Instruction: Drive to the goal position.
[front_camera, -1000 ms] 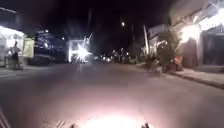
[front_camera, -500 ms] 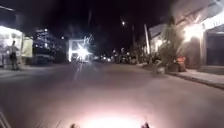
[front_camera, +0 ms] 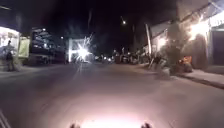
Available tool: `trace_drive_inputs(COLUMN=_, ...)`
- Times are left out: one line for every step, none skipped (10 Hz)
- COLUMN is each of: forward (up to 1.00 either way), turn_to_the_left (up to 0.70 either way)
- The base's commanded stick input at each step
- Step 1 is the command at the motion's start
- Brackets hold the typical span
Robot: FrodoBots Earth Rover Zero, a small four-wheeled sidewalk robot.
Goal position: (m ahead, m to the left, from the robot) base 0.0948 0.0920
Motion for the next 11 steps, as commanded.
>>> trace_drive_inputs(forward=0.70, turn_to_the_left=0.00)
trace_drive_inputs(forward=0.70, turn_to_the_left=0.00)
trace_drive_inputs(forward=0.70, turn_to_the_left=0.00)
trace_drive_inputs(forward=0.70, turn_to_the_left=0.00)
trace_drive_inputs(forward=0.70, turn_to_the_left=0.00)
trace_drive_inputs(forward=0.70, turn_to_the_left=0.00)
trace_drive_inputs(forward=0.70, turn_to_the_left=0.00)
trace_drive_inputs(forward=0.70, turn_to_the_left=0.00)
trace_drive_inputs(forward=0.70, turn_to_the_left=0.00)
trace_drive_inputs(forward=0.70, turn_to_the_left=0.00)
trace_drive_inputs(forward=0.70, turn_to_the_left=0.00)
